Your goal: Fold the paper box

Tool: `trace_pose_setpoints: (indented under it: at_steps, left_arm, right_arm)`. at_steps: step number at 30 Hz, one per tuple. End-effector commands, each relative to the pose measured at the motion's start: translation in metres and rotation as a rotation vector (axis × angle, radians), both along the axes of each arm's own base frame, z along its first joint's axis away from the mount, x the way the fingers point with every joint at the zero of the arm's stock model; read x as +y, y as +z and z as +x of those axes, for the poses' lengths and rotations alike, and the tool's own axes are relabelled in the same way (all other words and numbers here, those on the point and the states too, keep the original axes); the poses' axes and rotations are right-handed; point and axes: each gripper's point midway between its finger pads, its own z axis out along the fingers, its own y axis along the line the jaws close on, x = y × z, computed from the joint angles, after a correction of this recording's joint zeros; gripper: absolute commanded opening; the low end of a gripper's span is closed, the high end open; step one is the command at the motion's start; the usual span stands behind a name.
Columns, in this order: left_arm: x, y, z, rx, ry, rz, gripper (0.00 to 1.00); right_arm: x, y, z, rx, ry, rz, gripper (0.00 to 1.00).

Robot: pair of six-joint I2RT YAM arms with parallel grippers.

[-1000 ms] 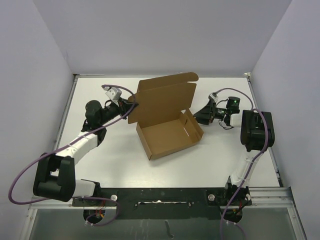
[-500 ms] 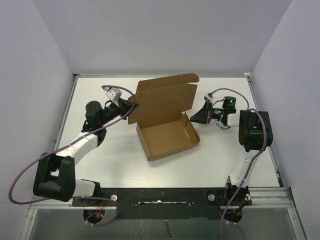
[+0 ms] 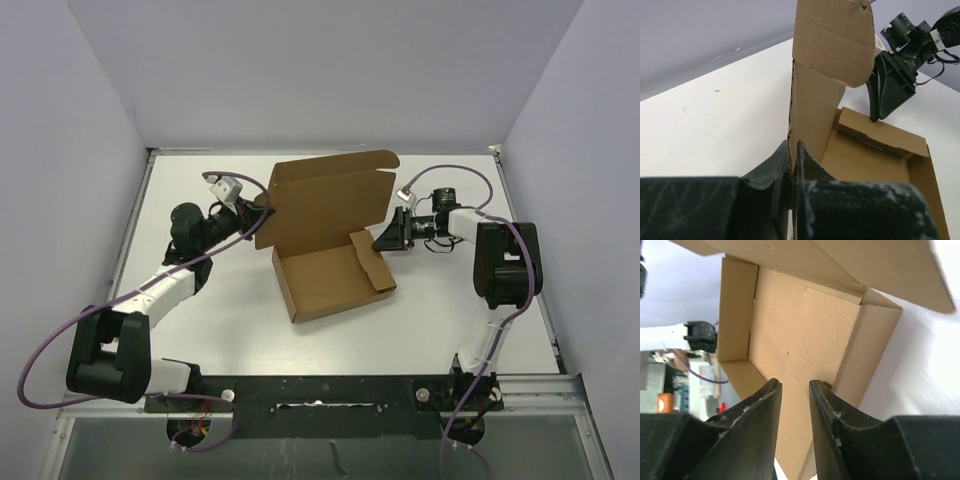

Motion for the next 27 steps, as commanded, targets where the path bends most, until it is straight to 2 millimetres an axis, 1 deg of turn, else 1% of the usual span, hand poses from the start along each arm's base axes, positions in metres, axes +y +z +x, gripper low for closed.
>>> trace_pose_setpoints:
  at_steps: [1, 3, 6, 7, 12, 13, 16, 18, 20, 22, 25, 27]
  left_arm:
    - [0.003, 0.022, -0.003, -0.069, 0.005, -0.024, 0.0]
    - [0.003, 0.022, -0.003, -0.07, 0.005, -0.026, 0.0]
    - [0.003, 0.024, -0.004, -0.072, 0.008, -0.03, 0.0]
    - [0.003, 0.025, -0.004, -0.074, 0.008, -0.03, 0.0]
    - [0.004, 0.026, -0.005, -0.077, 0.014, -0.032, 0.0]
    - [0.004, 0.027, -0.005, -0.077, 0.014, -0.032, 0.0]
    - [0.004, 0.026, -0.005, -0.075, 0.017, -0.033, 0.0]
    - [0.005, 0.026, -0.006, -0.075, 0.019, -0.033, 0.0]
    - [0.005, 0.027, -0.006, -0.075, 0.019, -0.034, 0.0]
    - [0.005, 0.027, -0.006, -0.075, 0.02, -0.034, 0.0]
    - [0.005, 0.027, -0.006, -0.074, 0.019, -0.034, 0.0]
    - [0.005, 0.027, -0.006, -0.073, 0.019, -0.033, 0.0]
  right_arm:
    - [-0.001, -0.001, -0.011, -0.17, 0.073, -0.211, 0.32]
    - [-0.001, -0.005, -0.015, -0.205, 0.097, -0.264, 0.35]
    - [-0.001, -0.008, -0.021, -0.249, 0.123, -0.335, 0.43]
    - [-0.001, -0.008, -0.022, -0.269, 0.131, -0.354, 0.44]
    - [-0.003, -0.008, -0.025, -0.344, 0.158, -0.437, 0.44]
    - [-0.004, -0.006, -0.025, -0.357, 0.16, -0.447, 0.41]
    - [-0.005, -0.004, -0.025, -0.399, 0.167, -0.485, 0.19]
    - [-0.005, -0.006, -0.025, -0.427, 0.178, -0.52, 0.07]
    - [-0.005, -0.008, -0.025, -0.451, 0.192, -0.554, 0.01]
    - [-0.004, -0.008, -0.025, -0.482, 0.205, -0.588, 0.0]
    - [-0.005, -0.005, -0.025, -0.544, 0.219, -0.646, 0.02]
    - [-0.007, -0.003, -0.024, -0.598, 0.231, -0.702, 0.1]
